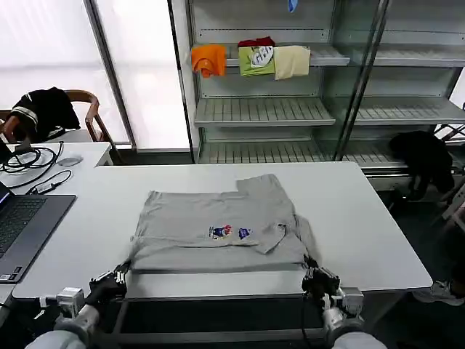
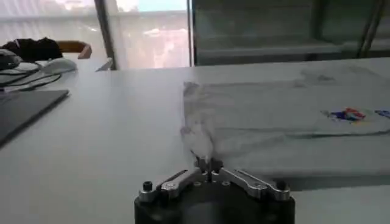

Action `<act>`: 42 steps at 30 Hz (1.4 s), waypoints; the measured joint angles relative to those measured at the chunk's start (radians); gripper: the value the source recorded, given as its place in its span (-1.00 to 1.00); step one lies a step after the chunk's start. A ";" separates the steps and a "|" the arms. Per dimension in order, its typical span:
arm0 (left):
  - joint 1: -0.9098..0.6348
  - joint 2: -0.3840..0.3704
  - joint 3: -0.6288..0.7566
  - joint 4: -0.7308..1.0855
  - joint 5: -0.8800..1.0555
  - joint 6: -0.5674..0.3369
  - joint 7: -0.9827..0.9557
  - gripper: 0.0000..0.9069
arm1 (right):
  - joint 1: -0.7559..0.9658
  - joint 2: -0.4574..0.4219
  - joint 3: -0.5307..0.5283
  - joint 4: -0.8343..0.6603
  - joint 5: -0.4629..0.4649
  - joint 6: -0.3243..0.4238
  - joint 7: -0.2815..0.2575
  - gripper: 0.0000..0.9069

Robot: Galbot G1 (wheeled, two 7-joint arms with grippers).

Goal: Fold and organize the clothes.

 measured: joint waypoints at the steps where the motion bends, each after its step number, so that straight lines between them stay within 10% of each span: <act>1: 0.015 0.000 -0.002 -0.015 -0.002 0.000 -0.006 -0.98 | -0.009 -0.002 0.000 0.005 -0.003 0.000 0.000 -1.00; 3: 0.038 -0.003 -0.002 -0.038 -0.006 0.000 -0.018 -0.82 | -0.021 -0.005 0.000 0.013 -0.009 0.000 0.002 -1.00; 4: 0.048 -0.005 -0.002 -0.050 -0.009 0.000 -0.025 0.20 | -0.027 -0.004 -0.001 0.015 -0.012 0.000 0.002 -1.00; 5: 0.055 -0.007 -0.001 -0.058 -0.010 0.000 -0.031 1.00 | -0.032 -0.003 -0.001 0.018 -0.015 0.000 0.002 1.00; 27: 0.075 -0.039 0.002 -0.108 -0.028 -0.014 -0.091 1.00 | -0.031 0.042 -0.006 0.041 -0.062 0.002 -0.005 1.00; 42: -0.353 -0.019 0.104 0.146 0.056 -0.063 0.054 1.00 | 0.553 0.117 -0.072 -0.363 -0.072 0.001 -0.026 1.00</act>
